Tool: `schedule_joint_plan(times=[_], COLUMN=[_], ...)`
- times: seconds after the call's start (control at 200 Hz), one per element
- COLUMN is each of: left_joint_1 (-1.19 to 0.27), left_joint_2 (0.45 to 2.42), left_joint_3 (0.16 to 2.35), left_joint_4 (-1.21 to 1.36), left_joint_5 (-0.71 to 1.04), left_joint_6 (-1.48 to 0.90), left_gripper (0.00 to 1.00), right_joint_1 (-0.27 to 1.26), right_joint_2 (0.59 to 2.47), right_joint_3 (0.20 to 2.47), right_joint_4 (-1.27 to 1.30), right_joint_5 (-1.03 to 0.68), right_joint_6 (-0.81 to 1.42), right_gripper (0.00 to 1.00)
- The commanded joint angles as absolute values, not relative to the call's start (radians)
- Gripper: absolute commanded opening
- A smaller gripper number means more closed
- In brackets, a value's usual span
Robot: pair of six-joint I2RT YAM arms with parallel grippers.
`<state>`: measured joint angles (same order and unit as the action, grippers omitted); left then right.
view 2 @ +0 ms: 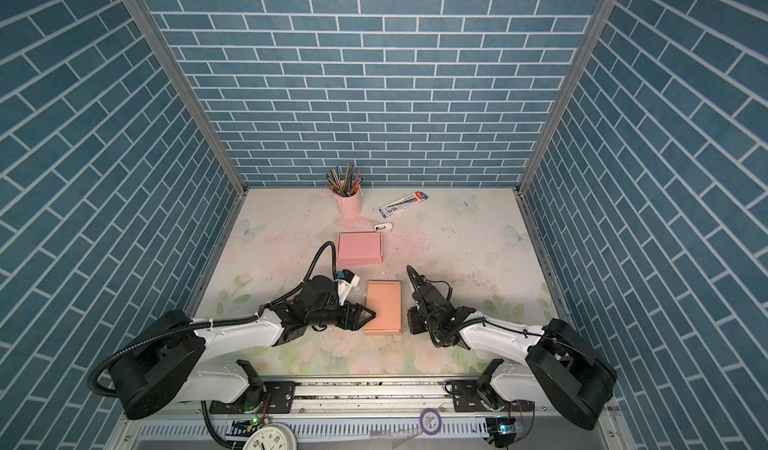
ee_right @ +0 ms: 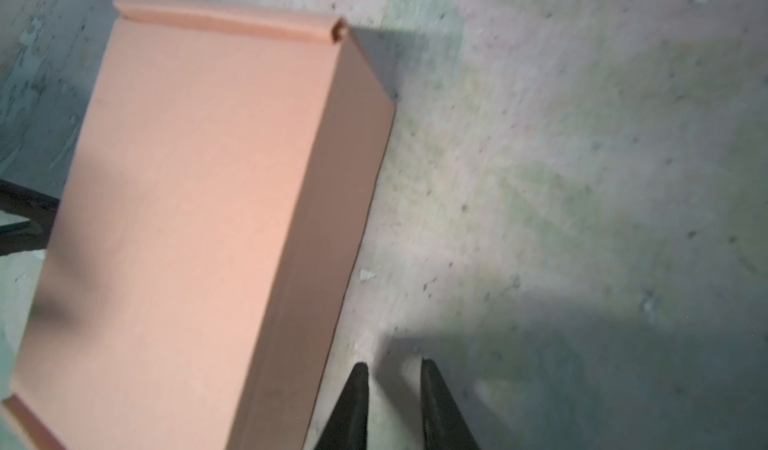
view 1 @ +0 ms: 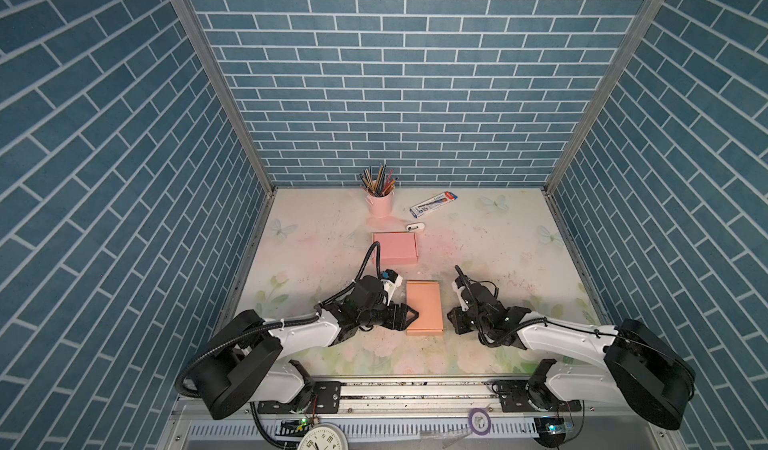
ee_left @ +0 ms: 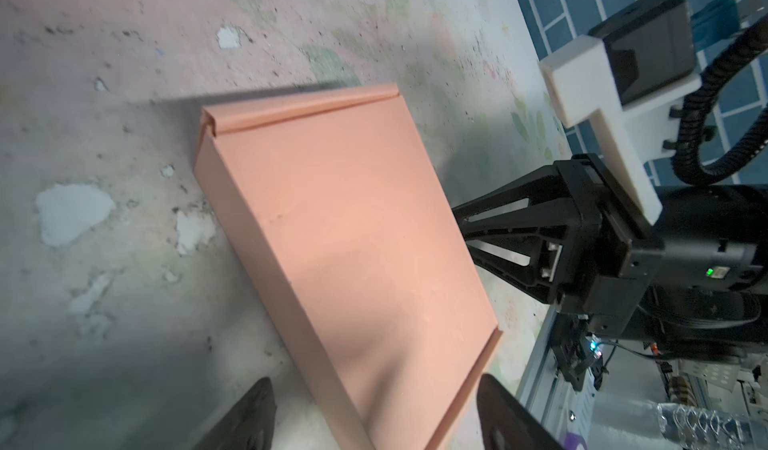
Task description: Fold the paper box
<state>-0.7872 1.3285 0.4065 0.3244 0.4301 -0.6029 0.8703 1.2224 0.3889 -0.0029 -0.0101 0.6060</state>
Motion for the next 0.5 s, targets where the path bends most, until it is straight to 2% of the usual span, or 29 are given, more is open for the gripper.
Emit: schedule_joint_plan(times=[0.0, 0.17, 0.495], left_joint_1=[-0.808, -0.855, -0.92], left_joint_2=[1.297, 1.284, 1.314], left_joint_3=[0.366, 0.347, 0.345], left_joint_4=[0.299, 0.328, 0.403], left_joint_5=[0.403, 0.397, 0.381], left_joint_6=[-0.63, -0.666, -0.71], left_gripper=[0.77, 0.77, 0.74], right_joint_1=[0.905, 0.946, 1.013], right_joint_2=[1.174, 1.149, 1.233], right_joint_3=[0.363, 0.335, 0.341], right_joint_4=[-0.084, -0.088, 0.0], right_joint_5=[0.022, 0.033, 0.025], right_joint_6=[0.689, 0.732, 0.772], right_gripper=[0.25, 0.25, 0.24])
